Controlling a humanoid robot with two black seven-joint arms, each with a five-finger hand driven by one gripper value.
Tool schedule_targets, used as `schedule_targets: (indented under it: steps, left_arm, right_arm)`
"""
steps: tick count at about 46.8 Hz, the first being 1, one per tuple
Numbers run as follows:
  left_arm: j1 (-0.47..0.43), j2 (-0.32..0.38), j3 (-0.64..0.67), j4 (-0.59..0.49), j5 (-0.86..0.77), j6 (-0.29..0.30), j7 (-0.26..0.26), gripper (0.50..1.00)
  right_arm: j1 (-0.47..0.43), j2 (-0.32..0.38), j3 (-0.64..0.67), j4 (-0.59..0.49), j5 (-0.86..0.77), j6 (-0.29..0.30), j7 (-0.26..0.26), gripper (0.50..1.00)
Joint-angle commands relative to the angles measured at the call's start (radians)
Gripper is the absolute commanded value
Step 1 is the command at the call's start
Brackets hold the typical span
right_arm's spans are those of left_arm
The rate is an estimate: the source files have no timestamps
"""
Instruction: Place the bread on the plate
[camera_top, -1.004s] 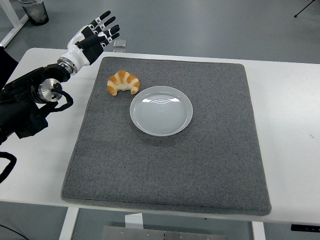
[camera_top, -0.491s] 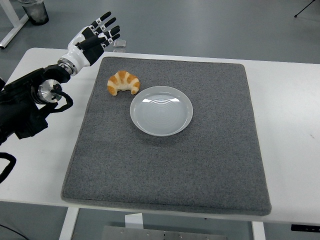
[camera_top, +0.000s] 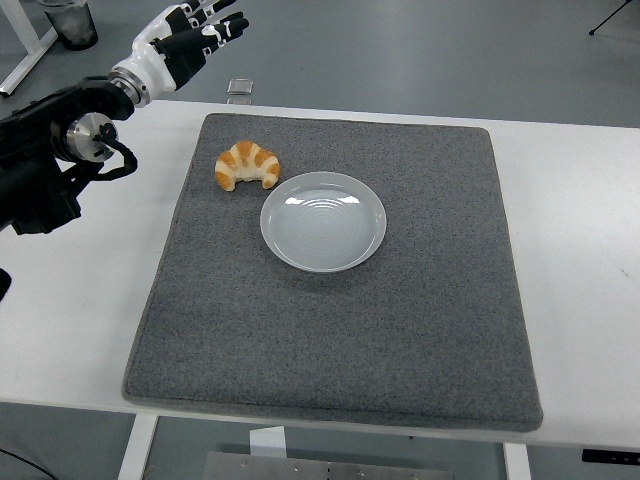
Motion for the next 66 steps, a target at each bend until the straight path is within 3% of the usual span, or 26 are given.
schedule_targets:
  steps: [1, 7, 10, 18, 28, 35, 42, 59, 66]
  left_arm:
    - [-0.032, 0.061, 0.064, -0.082, 0.0, 0.01, 0.003, 0.984]
    - [-0.071, 0.151, 0.132, -0.221, 0.06, 0.042, 0.001, 0.988]
    - [-0.072, 0.178, 0.138, -0.275, 0.173, 0.07, 0.0, 0.988]
    - [-0.066, 0.257, 0.13, -0.435, 0.541, 0.208, 0.0, 0.99]
    - [-0.063, 0.342, 0.14, -0.594, 0.623, 0.266, 0.0, 0.99]
    - [-0.045, 0.343, 0.143, -0.599, 0.822, 0.314, 0.001, 0.988]
    - [0.003, 0.339, 0.144, -0.597, 0.988, 0.418, 0.003, 0.988]
    - [0.076, 0.322, 0.175, -0.526, 1.014, 0.475, 0.003, 0.988]
    - [0.089, 0.228, 0.175, -0.415, 1.012, 0.478, -0.002, 0.988]
  right_arm:
    - [0.0, 0.0, 0.0, 0.0, 0.0, 0.0, 0.0, 0.952]
    - [0.0, 0.0, 0.0, 0.0, 0.0, 0.0, 0.0, 0.954]
    - [0.002, 0.0, 0.0, 0.0, 0.0, 0.0, 0.0, 0.952]
    - [0.002, 0.0, 0.002, 0.0, 0.0, 0.0, 0.0, 0.952]
    - [0.002, 0.0, 0.0, 0.001, 0.0, 0.0, 0.0, 0.952]
    - [0.002, 0.0, 0.002, 0.0, 0.0, 0.0, 0.0, 0.952]
    - [0.002, 0.0, 0.0, 0.001, 0.0, 0.0, 0.0, 0.952]
    - [0.002, 0.0, 0.0, 0.0, 0.0, 0.0, 0.0, 0.952]
    - [0.002, 0.0, 0.0, 0.0, 0.0, 0.0, 0.0, 0.952]
